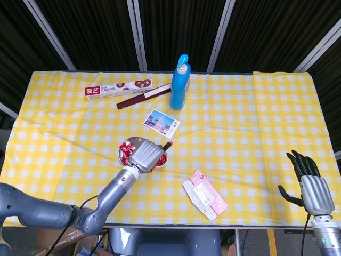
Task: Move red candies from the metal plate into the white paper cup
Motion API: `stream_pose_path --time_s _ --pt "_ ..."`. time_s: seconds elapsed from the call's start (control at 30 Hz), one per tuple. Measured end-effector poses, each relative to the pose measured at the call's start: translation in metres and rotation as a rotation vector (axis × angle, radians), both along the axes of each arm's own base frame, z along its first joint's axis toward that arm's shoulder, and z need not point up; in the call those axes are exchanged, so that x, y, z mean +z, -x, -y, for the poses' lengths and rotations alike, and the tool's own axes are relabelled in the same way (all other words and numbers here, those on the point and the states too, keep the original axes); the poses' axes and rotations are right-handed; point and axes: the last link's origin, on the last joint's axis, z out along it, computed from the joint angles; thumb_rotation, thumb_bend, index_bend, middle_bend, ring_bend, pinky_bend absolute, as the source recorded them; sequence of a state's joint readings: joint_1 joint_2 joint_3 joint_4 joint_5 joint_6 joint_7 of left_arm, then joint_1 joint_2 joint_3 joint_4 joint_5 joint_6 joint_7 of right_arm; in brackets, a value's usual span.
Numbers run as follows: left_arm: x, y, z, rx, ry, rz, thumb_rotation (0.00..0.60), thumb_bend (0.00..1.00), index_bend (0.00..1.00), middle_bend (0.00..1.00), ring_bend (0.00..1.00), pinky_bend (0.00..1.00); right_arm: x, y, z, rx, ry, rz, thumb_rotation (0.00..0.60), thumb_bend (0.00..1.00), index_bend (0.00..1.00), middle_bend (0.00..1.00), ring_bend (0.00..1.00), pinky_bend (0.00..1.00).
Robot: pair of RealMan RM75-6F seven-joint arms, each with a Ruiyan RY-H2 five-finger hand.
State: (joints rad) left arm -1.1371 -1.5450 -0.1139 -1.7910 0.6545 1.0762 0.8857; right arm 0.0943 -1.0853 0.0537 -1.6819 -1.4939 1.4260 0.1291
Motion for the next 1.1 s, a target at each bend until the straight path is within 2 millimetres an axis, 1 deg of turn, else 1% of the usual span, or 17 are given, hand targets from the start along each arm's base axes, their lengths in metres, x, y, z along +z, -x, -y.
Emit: stream_pose_path --time_s 0.1,0.2,0.3,0.37,0.43,0.53,0.6,0.7,0.8,0.93,1.1 --pt "0.002 0.0 0.001 0.002 -0.005 0.012 0.6 0.33 0.11 0.42 0.86 0.91 0.0 0.0 0.0 0.0 0.0 0.0 0.6 0.39 0.0 0.0 0.0 0.0" --pt "0.005 0.003 0.001 0.008 -0.019 0.023 0.6 0.33 0.14 0.4 0.86 0.91 0.0 0.0 0.0 0.0 0.0 0.002 0.6 0.39 0.0 0.0 0.0 0.0" --pt "0.01 0.011 -0.001 0.027 -0.043 0.026 0.6 0.3 0.16 0.38 0.86 0.91 0.001 0.0 0.0 0.002 0.001 0.002 0.6 0.39 0.0 0.0 0.0 0.0" --pt "0.013 0.017 -0.004 0.042 -0.063 0.02 0.6 0.28 0.16 0.39 0.86 0.91 0.001 0.0 0.0 0.003 0.001 0.002 0.6 0.39 0.0 0.0 0.0 0.0" --pt "0.017 0.023 -0.007 0.058 -0.081 0.012 0.6 0.26 0.16 0.43 0.86 0.91 0.0 0.0 0.0 0.003 0.0 0.002 0.6 0.39 0.0 0.0 0.0 0.0" --pt "0.024 0.036 -0.015 0.085 -0.118 -0.02 0.6 0.24 0.17 0.58 0.88 0.91 0.0 -0.001 0.0 0.005 0.0 0.002 0.6 0.39 0.0 0.0 0.0 0.0" --pt "0.027 0.043 -0.02 0.098 -0.14 -0.044 0.6 0.24 0.2 0.69 0.9 0.92 0.0 -0.001 0.0 0.006 -0.001 0.001 0.6 0.39 0.0 0.0 0.0 0.0" --pt "0.028 0.052 -0.026 0.124 -0.156 -0.067 0.6 0.24 0.25 0.79 0.92 0.93 -0.001 -0.001 0.0 0.004 -0.004 0.001 0.6 0.39 0.0 0.0 0.0 0.0" --pt "0.026 0.059 -0.031 0.156 -0.158 -0.084 0.6 0.24 0.3 0.84 0.94 0.94 -0.001 0.0 0.0 0.001 -0.006 0.003 0.6 0.39 0.0 0.0 0.0 0.0" --pt "0.017 0.065 -0.036 0.2 -0.147 -0.096 0.6 0.27 0.33 0.85 0.94 0.94 -0.001 0.0 0.001 -0.001 -0.006 0.005 0.6 0.39 0.0 0.0 0.0 0.0" --pt "0.001 0.064 -0.039 0.234 -0.128 -0.096 0.6 0.31 0.35 0.85 0.94 0.94 0.0 0.0 0.002 -0.004 -0.004 0.01 0.6 0.39 0.0 0.0 0.0 0.0"
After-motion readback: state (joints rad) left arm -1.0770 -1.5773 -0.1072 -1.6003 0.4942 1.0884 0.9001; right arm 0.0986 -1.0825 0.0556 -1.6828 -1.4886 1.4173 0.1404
